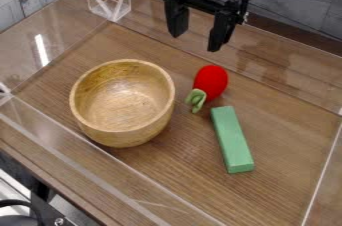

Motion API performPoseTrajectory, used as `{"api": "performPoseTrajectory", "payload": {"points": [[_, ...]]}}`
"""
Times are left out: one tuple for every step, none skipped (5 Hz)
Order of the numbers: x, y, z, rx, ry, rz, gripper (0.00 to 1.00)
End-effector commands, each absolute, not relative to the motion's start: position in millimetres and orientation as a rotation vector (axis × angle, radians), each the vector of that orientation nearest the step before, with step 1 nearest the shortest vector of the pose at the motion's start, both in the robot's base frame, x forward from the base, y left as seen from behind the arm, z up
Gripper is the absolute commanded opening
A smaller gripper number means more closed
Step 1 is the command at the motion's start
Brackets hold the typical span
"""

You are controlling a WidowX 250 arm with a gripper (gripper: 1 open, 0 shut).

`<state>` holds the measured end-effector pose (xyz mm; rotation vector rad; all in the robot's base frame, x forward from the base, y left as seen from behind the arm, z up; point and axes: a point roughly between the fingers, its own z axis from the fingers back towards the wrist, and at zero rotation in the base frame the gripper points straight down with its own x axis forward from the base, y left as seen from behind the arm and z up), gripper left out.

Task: Move the red fruit to the left

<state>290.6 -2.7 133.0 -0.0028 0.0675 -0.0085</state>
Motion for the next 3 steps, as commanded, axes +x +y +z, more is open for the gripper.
{"api": "performPoseTrajectory", "payload": {"points": [[295.7,-8.7,115.5,0.0,0.073,-0.07,1.0],[299.1,-22.8,100.0,0.002,0.08,-0.085,1.0],[308.2,-28.3,78.5,0.007,0.061,-0.113,1.0]]}}
